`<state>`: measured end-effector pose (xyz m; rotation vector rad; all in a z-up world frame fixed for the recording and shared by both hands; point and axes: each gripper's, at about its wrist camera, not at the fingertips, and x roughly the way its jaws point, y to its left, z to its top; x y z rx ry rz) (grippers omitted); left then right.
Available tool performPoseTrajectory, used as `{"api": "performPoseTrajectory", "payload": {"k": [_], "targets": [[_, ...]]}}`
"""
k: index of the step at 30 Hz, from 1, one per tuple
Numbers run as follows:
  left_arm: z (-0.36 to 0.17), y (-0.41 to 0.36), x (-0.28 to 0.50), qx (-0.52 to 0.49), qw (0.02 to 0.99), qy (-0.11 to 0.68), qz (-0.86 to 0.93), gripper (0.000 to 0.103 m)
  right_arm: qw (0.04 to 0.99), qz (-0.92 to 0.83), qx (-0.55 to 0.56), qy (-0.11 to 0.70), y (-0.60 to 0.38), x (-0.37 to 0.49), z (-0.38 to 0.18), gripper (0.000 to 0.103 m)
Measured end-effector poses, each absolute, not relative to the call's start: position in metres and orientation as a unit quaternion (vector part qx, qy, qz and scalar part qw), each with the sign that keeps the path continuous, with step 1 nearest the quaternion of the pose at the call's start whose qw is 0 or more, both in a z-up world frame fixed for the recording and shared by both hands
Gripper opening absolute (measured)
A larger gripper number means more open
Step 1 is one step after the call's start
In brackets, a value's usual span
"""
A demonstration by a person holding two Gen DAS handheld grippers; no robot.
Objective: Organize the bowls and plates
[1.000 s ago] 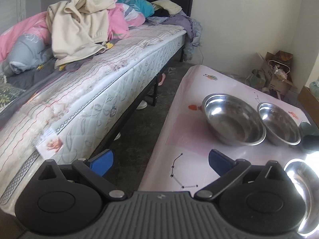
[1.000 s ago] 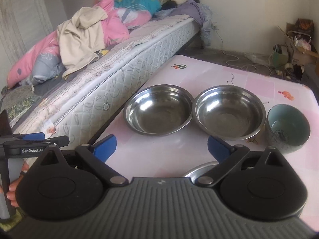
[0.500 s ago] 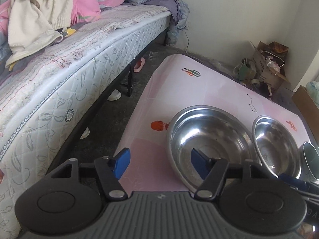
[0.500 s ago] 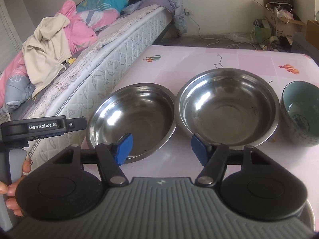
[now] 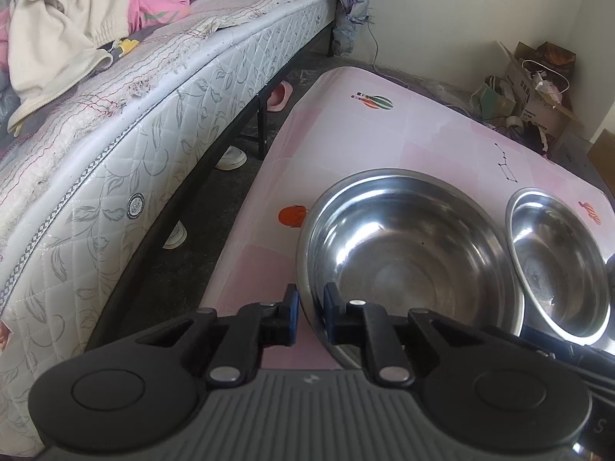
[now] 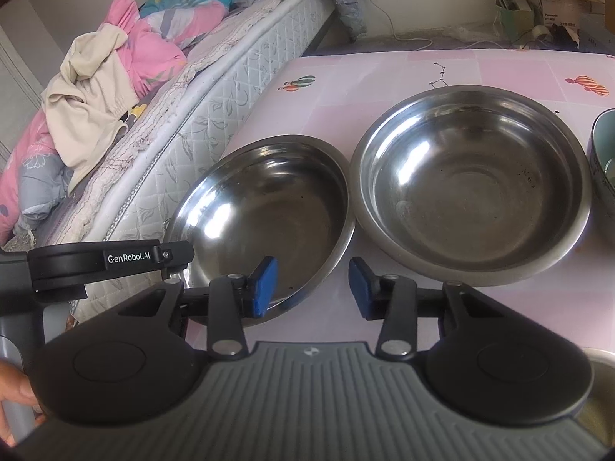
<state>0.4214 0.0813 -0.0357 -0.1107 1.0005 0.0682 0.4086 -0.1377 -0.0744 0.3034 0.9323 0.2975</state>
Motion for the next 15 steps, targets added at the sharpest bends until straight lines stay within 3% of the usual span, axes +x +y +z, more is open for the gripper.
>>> {"api": "performPoseTrajectory", "payload": {"k": [15], "targets": [[-0.029,0.106,0.371,-0.071,0.864,0.499,0.003,0.014,0.881,0.181,0.066,0.432,-0.138,0.376,-0.057,0.036]]}}
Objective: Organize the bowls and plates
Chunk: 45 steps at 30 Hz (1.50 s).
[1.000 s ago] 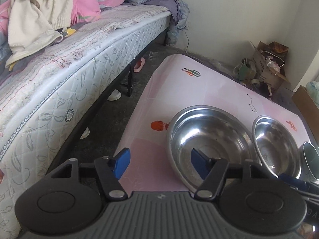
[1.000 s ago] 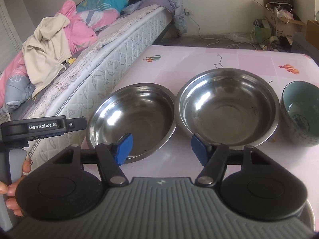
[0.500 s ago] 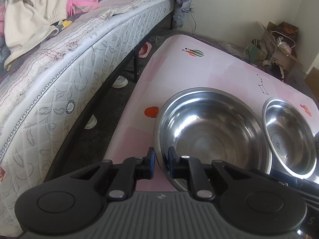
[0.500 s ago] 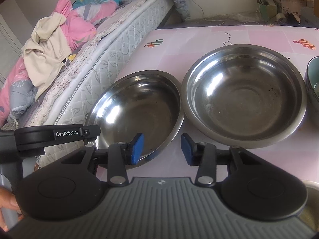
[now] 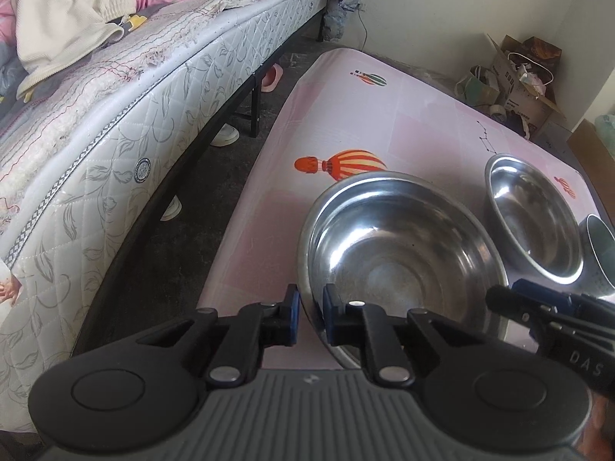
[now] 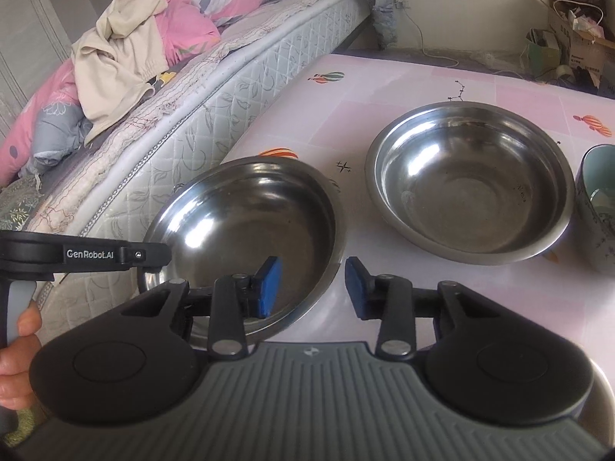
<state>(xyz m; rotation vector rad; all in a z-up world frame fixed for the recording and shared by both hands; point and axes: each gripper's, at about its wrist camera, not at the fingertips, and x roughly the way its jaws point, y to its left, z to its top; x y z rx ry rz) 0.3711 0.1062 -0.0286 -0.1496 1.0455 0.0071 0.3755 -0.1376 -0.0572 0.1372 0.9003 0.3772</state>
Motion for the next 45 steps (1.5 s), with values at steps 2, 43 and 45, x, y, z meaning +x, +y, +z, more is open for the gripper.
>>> {"api": "performPoseTrajectory", "payload": {"k": [2,43,45], "targets": [[-0.029,0.109,0.368,-0.076,0.866,0.495,0.001,0.023,0.884,0.177,0.057,0.43,-0.138,0.376,-0.055,0.036],[-0.011,0.106,0.357,-0.053,0.883,0.466,0.013,0.013,0.921,0.201,0.037,0.331,-0.146,0.36,0.001,0.055],[-0.009,0.111,0.355,-0.055,0.885,0.462,0.017,0.013,0.935,0.198,0.039,0.293,-0.155,0.351,0.016,0.101]]}}
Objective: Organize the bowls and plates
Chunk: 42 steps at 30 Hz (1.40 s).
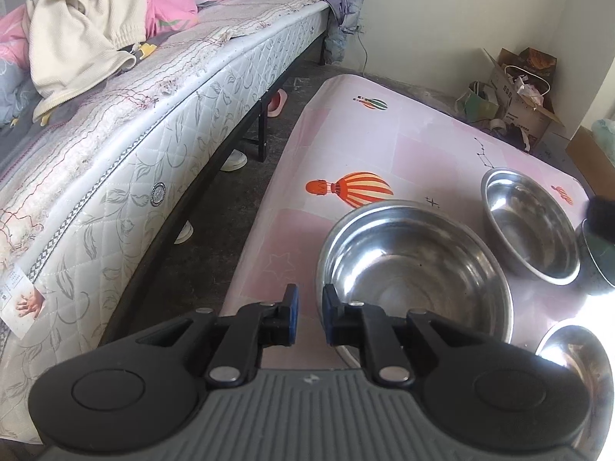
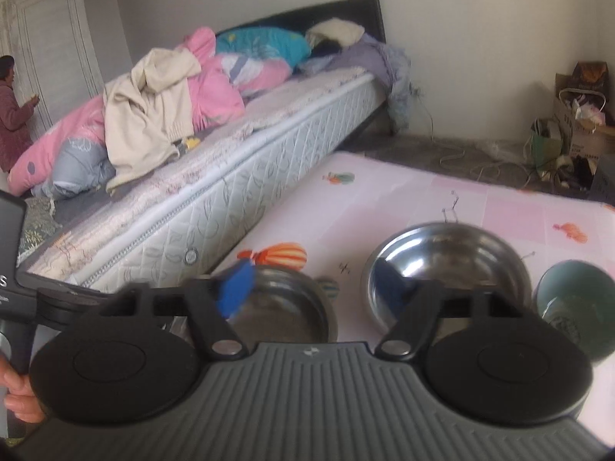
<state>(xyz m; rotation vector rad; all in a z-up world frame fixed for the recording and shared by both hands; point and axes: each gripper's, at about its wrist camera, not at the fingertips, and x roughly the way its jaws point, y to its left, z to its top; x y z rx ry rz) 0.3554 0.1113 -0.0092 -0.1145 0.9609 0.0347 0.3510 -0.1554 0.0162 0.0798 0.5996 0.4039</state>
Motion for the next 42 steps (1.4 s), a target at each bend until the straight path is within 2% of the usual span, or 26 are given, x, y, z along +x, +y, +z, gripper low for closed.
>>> {"api": "performPoseTrajectory", "payload": {"k": [3,10,16,22,28,31,39,42], "targets": [[-0.007,0.115,0.354,-0.058,0.887,0.458,0.019,0.013,0.958,0.18,0.012,0.224,-0.164,0.335,0.045,0.102],[-0.006,0.116,0.351,-0.062,0.888,0.456,0.017,0.015,0.972,0.126,-0.112,0.162,-0.157,0.32,0.096,0.102],[-0.007,0.117,0.35,-0.063,0.887,0.457,0.016,0.017,0.969,0.15,-0.151,0.122,-0.165,0.309,0.129,0.102],[-0.008,0.118,0.347,-0.066,0.886,0.459,0.014,0.017,0.972,0.159,-0.144,0.09,-0.181,0.306,0.144,0.102],[-0.01,0.117,0.349,-0.065,0.885,0.461,0.011,0.018,0.969,0.182,-0.135,0.101,-0.187,0.314,0.144,0.102],[-0.013,0.115,0.35,-0.065,0.884,0.463,0.007,0.022,0.96,0.213,-0.08,0.162,-0.191,0.33,0.131,0.1],[-0.019,0.109,0.353,-0.058,0.88,0.471,-0.005,0.026,0.899,0.234,0.025,0.37,-0.17,0.378,0.031,0.053],[-0.024,0.109,0.358,-0.063,0.874,0.482,-0.008,0.026,0.874,0.221,0.061,0.428,-0.163,0.386,-0.012,0.046]]}}
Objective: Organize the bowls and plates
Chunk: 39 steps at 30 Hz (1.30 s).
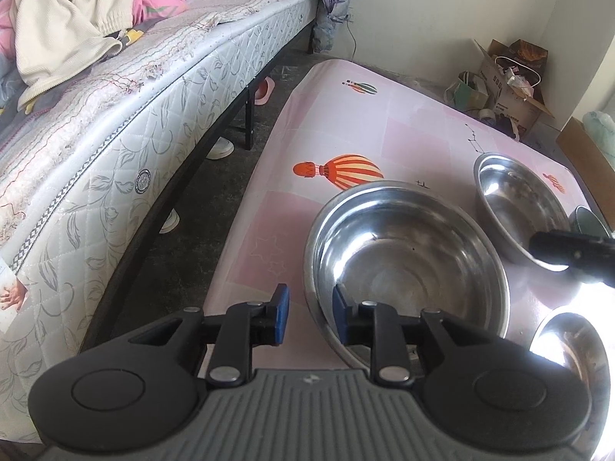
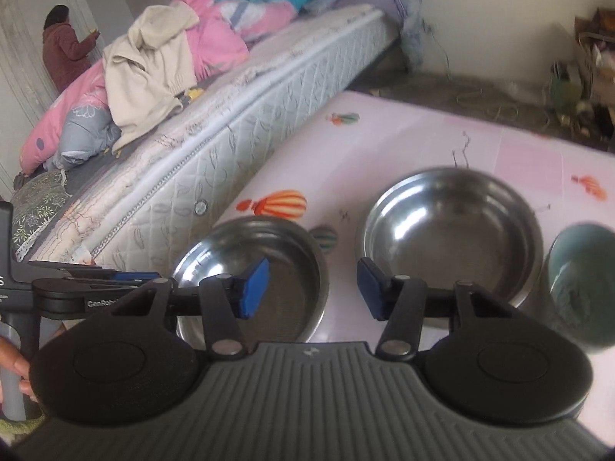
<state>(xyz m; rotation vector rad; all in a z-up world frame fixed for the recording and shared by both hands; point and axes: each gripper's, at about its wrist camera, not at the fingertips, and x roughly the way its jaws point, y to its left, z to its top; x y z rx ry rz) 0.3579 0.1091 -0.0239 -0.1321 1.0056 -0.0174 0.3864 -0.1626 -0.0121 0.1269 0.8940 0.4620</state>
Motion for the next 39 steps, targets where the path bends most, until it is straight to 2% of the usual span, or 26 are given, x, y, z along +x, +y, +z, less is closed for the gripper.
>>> {"api": "performPoseTrajectory", "payload": {"k": [10,12,17,20,39], "targets": [[-0.039,0.106,0.371,-0.067,0.858,0.51,-0.004,0.024,0.852,0.204,0.084,0.474,-0.152,0.401,-0.061,0.035],[-0.042,0.105,0.373,-0.069,0.854,0.516,-0.003,0.022,0.849,0.203,0.083,0.48,-0.15,0.405,-0.066,0.027],[-0.045,0.1,0.373,-0.065,0.854,0.517,0.0,0.016,0.847,0.213,0.081,0.48,-0.144,0.408,-0.072,0.016],[-0.044,0.095,0.373,-0.056,0.856,0.513,0.005,0.016,0.849,0.217,0.075,0.477,-0.141,0.408,-0.072,0.011],[-0.023,0.094,0.362,-0.04,0.869,0.494,0.011,0.017,0.867,0.235,0.042,0.438,-0.137,0.389,-0.047,0.011]]}}
